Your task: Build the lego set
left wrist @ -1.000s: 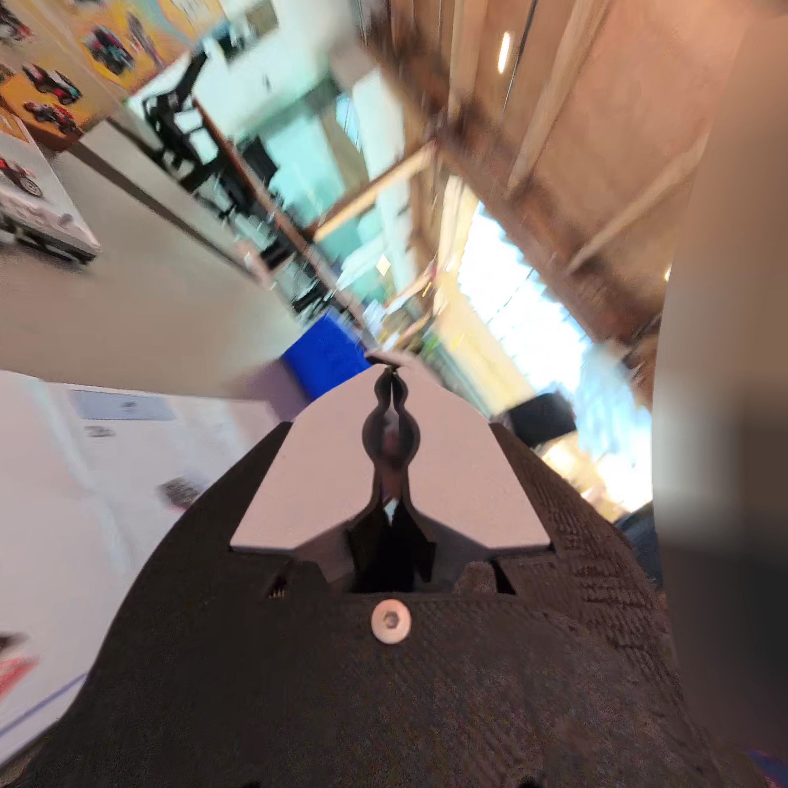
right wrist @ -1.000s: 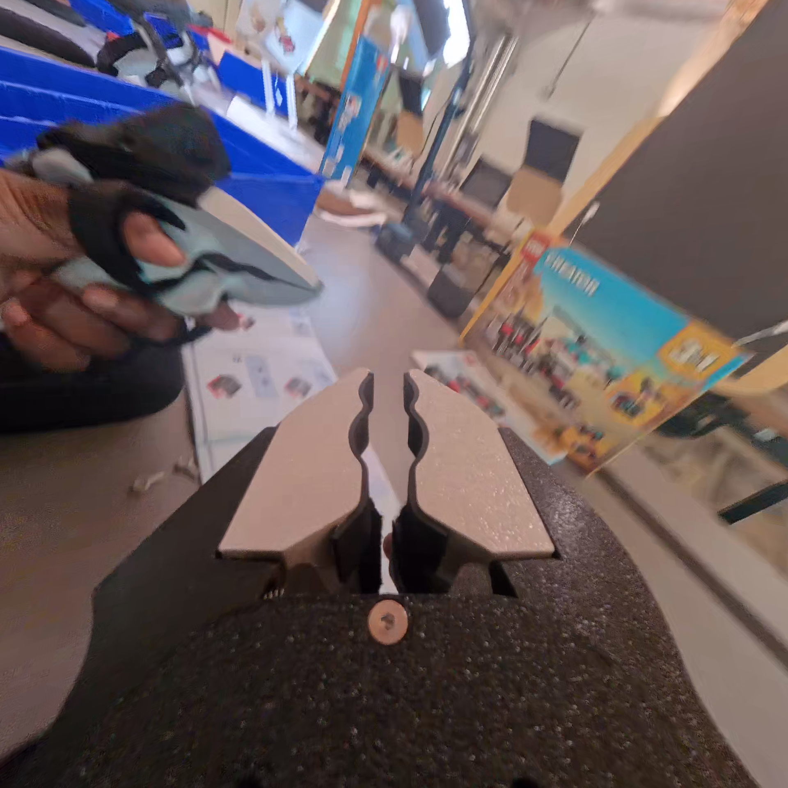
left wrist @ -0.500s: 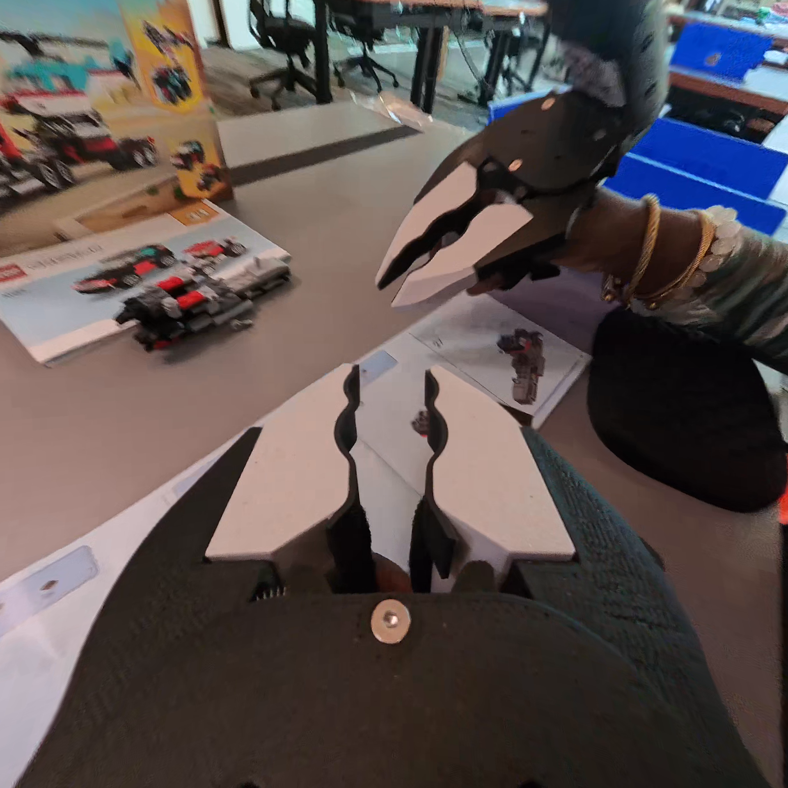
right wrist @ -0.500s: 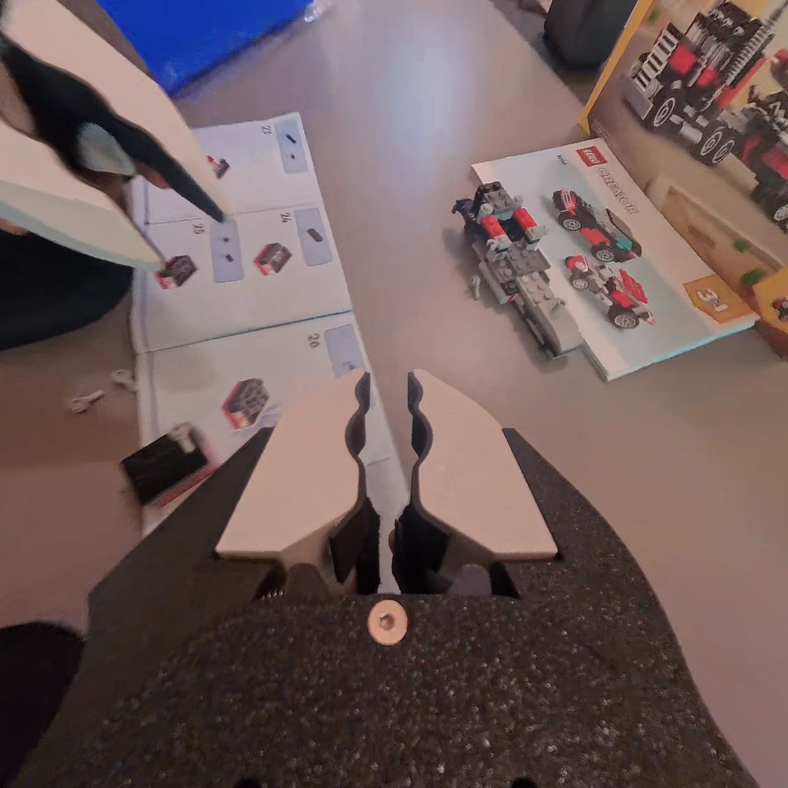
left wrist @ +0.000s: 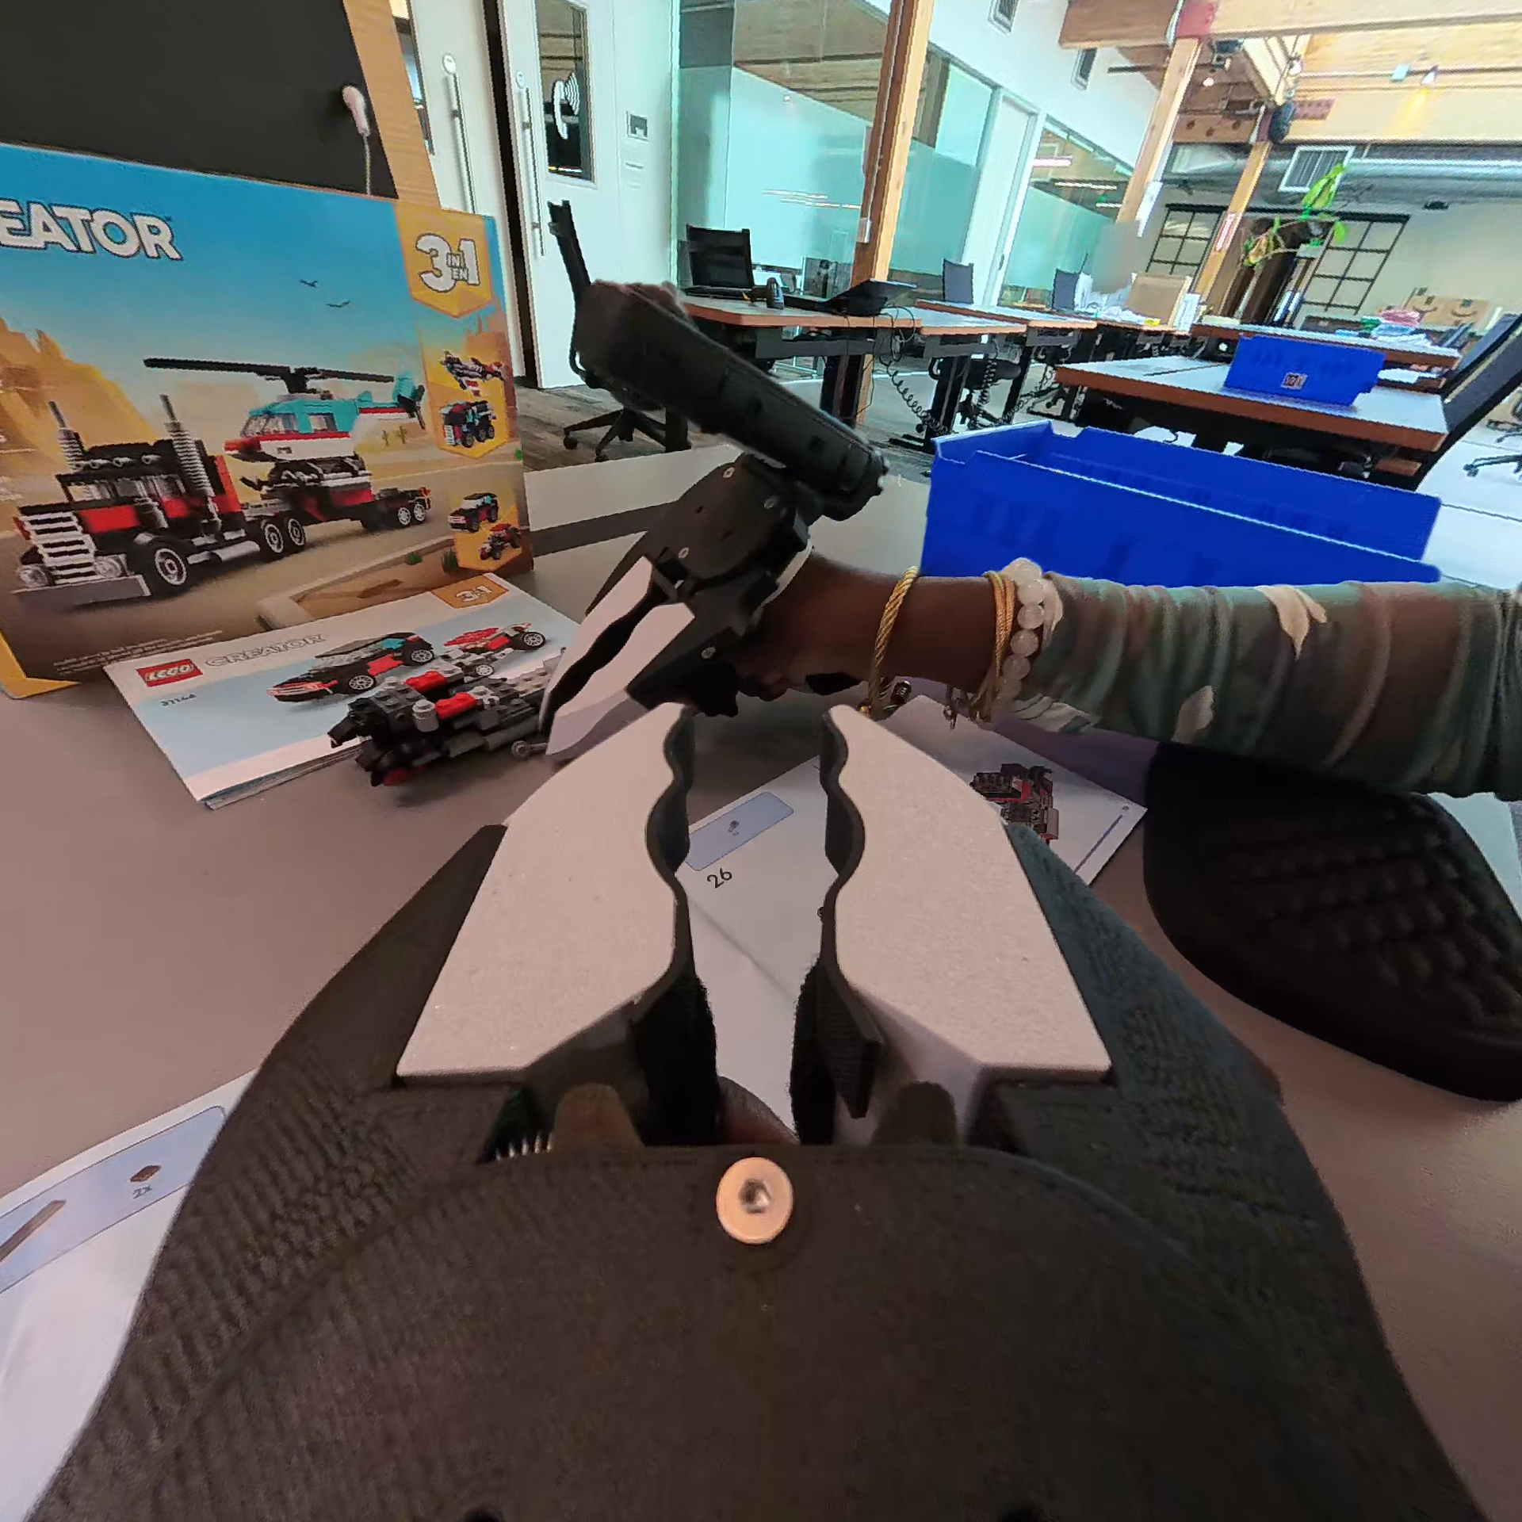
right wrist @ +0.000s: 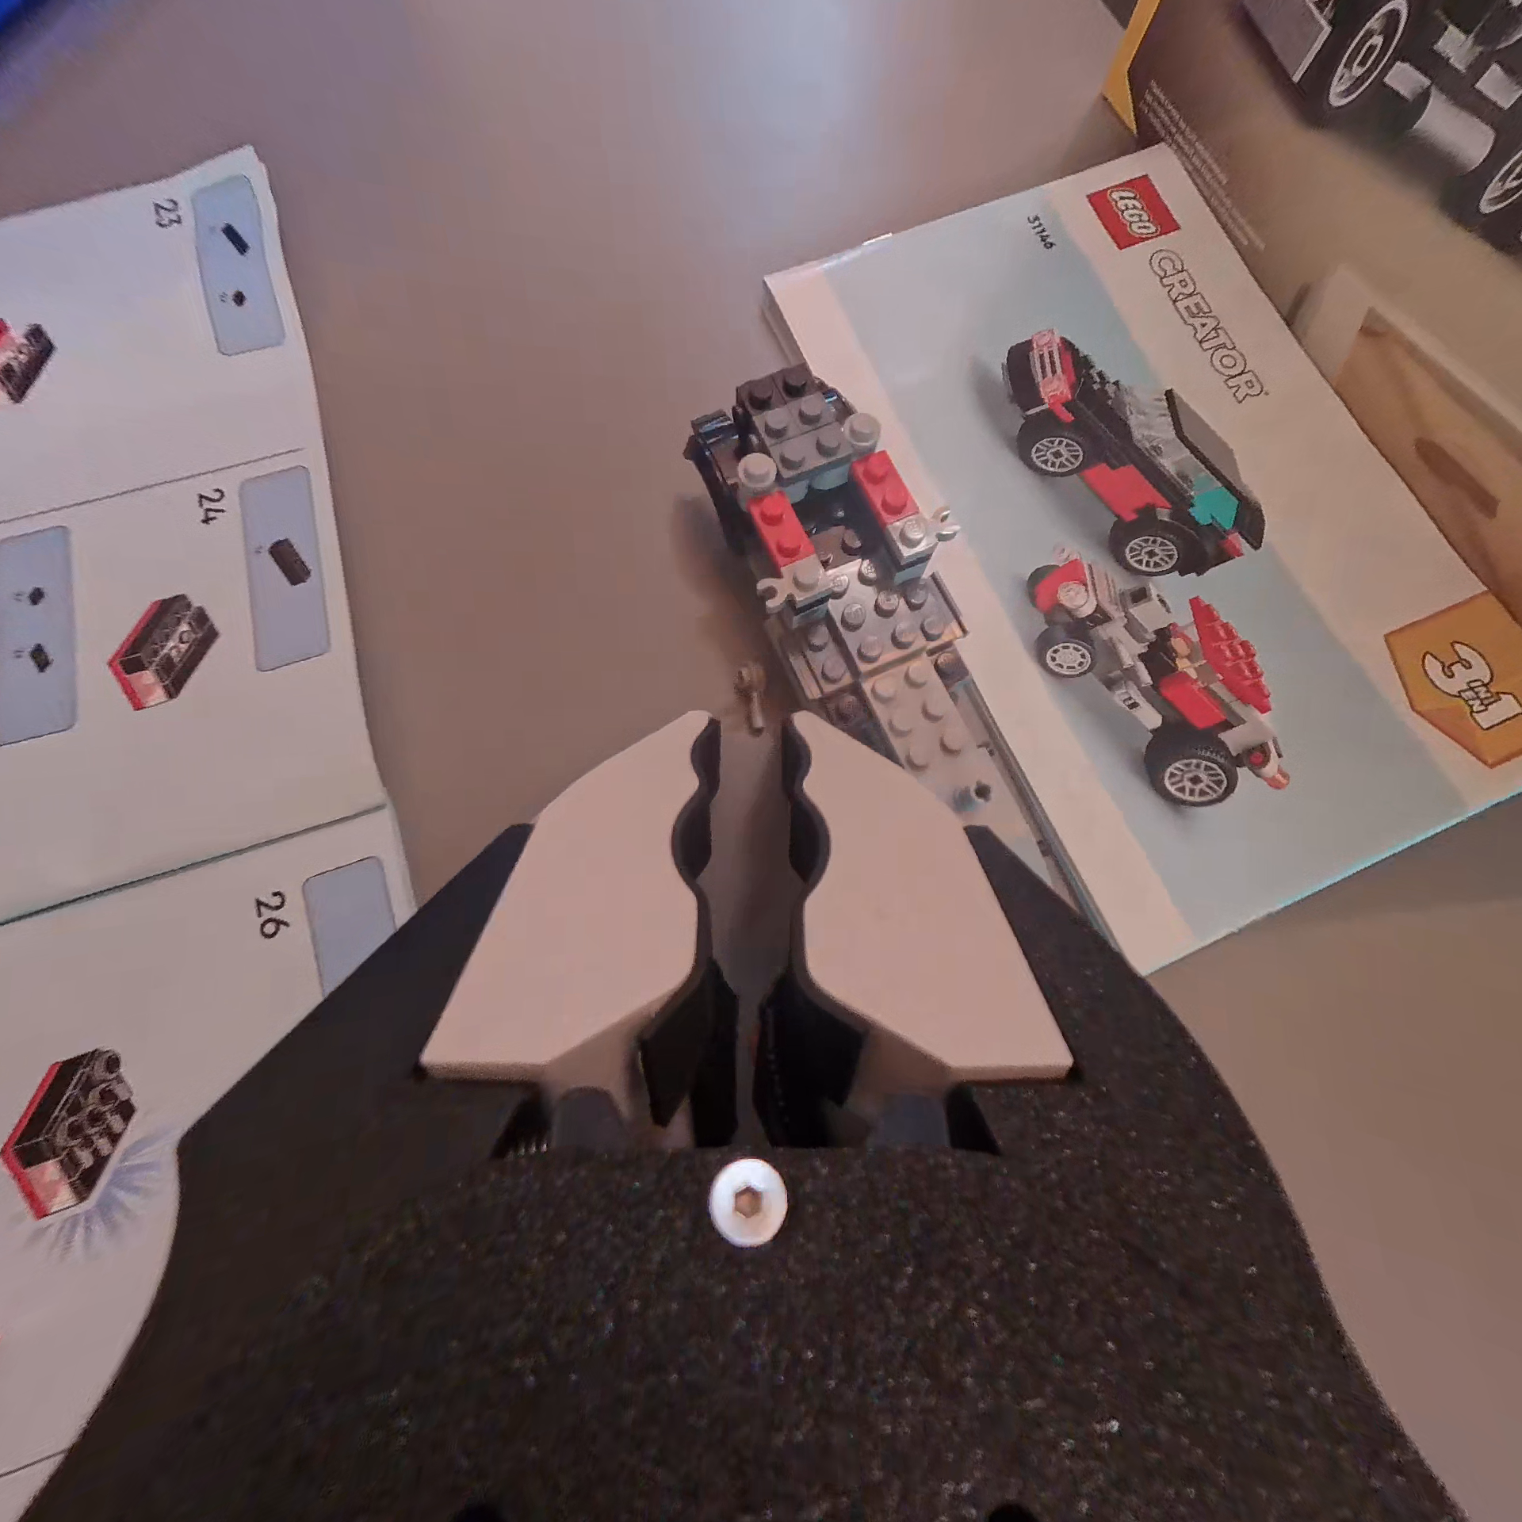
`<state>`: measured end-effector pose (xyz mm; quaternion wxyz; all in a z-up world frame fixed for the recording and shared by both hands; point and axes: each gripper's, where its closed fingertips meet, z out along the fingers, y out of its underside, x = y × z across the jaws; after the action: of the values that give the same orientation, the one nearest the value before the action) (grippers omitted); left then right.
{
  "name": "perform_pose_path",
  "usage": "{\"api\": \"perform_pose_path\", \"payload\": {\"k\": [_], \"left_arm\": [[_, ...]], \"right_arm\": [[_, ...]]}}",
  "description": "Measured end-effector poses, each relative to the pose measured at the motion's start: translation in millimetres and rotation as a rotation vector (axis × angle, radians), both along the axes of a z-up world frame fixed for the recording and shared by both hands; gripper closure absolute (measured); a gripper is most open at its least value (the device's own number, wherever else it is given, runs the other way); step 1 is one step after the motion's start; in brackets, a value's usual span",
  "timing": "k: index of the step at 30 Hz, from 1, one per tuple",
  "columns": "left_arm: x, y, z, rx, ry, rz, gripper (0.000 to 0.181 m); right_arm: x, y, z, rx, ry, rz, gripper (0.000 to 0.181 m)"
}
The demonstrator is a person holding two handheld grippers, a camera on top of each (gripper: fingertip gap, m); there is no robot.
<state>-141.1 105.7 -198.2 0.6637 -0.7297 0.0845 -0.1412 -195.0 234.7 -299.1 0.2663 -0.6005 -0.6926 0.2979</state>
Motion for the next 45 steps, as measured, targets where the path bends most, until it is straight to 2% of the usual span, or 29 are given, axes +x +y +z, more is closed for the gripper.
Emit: {"api": "perform_pose_path", "payload": {"k": [8,10,12,14,16,18,19,25,38,45], "left_arm": [[0.8,-0.5,0.5,0.009,-0.002,-0.007,0.152],[2.4,-1.6,2.1,0.02,0.009,-0.014,0.149],[5.6,-4.7,5.5,0.049,0.051,-0.034,0.147],[7.6,-9.3,5.5,0.084,0.201,-0.044,0.146],[8.4,-13.6,-1.9,0.105,0.468,-0.053,0.147],[15.2,-17.5,-9.1,0.121,0.672,-0.099,0.149],[21.2,-19.1,-9.6,0.136,0.709,-0.13,0.15],[54.0,-28.6,-6.4,0.171,0.574,-0.317,0.16],[62.9,-30.9,-15.0,0.128,0.536,-0.376,0.174],[64.3,-31.7,-15.1,0.129,0.516,-0.385,0.173]], "right_arm": [[-8.3,-1.9,-1.9,0.036,0.004,0.061,0.178],[-3.3,-11.8,3.3,-0.026,0.012,0.11,0.178],[7.1,-32.0,22.2,-0.192,0.06,0.178,0.178],[29.9,-64.0,44.6,-0.454,0.038,0.299,0.178],[57.0,-95.7,67.9,-0.687,-0.008,0.434,0.178],[78.3,-117.1,76.6,-0.763,-0.063,0.525,0.178],[87.3,-127.4,79.0,-0.788,-0.093,0.564,0.178],[109.0,-164.5,92.4,-0.903,-0.14,0.691,0.178],[113.7,-171.2,88.0,-0.903,-0.19,0.711,0.178],[114.4,-171.7,86.7,-0.937,-0.197,0.707,0.178]]}}
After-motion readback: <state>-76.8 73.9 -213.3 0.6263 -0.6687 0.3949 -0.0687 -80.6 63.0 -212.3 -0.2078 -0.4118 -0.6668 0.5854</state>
